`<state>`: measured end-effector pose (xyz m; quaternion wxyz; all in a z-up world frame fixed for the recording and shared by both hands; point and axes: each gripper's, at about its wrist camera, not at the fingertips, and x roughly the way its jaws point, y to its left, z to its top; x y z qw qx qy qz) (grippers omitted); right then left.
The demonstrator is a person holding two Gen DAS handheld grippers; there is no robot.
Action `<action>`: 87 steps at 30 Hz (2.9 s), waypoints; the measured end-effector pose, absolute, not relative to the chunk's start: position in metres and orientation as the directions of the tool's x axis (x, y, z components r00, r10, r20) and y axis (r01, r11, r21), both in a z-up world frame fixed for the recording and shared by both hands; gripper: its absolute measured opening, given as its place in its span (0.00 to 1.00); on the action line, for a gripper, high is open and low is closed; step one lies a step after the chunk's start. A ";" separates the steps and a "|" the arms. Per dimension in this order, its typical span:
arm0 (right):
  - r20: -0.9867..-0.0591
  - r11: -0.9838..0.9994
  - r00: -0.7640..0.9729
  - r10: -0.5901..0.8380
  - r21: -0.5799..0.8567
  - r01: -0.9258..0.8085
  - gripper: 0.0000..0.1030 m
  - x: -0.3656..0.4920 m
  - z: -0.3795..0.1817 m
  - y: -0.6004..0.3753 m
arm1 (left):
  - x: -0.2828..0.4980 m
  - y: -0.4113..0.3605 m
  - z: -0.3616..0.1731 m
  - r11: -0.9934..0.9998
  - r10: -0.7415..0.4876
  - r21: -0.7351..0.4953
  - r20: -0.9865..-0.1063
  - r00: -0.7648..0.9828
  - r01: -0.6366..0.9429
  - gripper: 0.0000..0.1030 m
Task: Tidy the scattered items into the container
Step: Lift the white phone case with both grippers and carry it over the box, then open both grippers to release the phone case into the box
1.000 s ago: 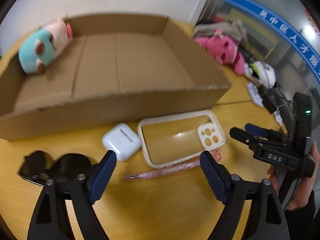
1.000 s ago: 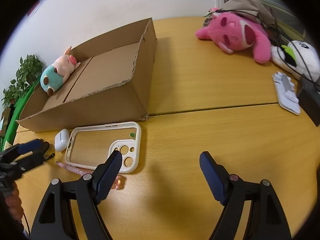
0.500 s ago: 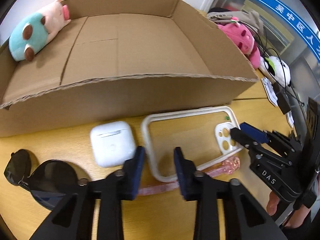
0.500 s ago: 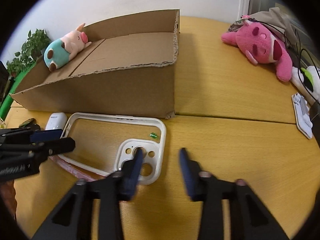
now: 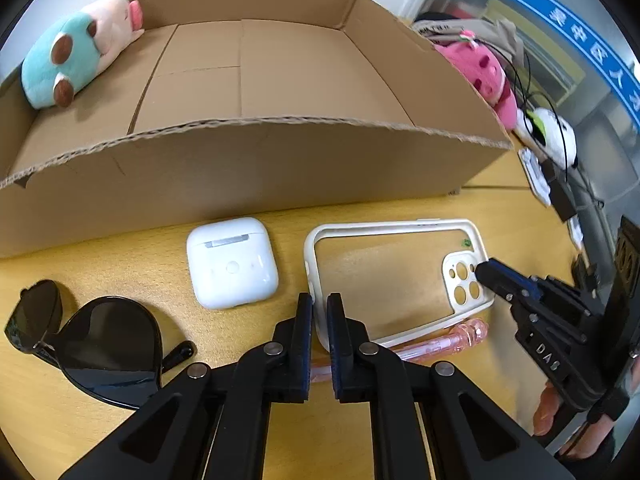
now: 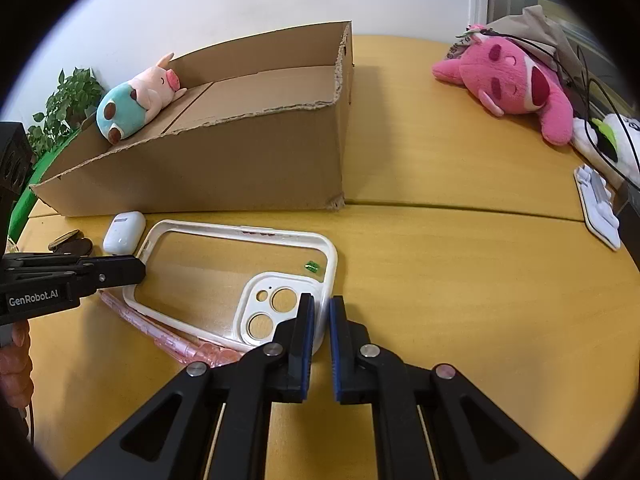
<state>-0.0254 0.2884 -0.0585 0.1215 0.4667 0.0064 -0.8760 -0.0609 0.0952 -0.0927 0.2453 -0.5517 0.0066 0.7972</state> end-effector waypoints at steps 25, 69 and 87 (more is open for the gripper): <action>-0.462 -0.905 -0.795 -0.393 0.041 0.424 0.07 -0.052 0.173 0.212 | -0.088 -0.008 0.157 -0.908 0.405 -0.144 -0.550 -0.731 -0.394 0.06; -0.884 -0.959 -0.422 -0.201 0.090 0.269 0.07 -0.365 -0.036 0.145 | -0.402 0.079 -0.084 -0.954 0.143 -0.051 -0.944 -0.296 -0.296 0.04; -0.712 -0.915 -0.611 -0.345 0.108 0.390 0.74 -0.219 0.070 0.175 | -0.234 0.001 0.085 -0.947 0.272 -0.027 -0.603 -0.750 -0.321 0.91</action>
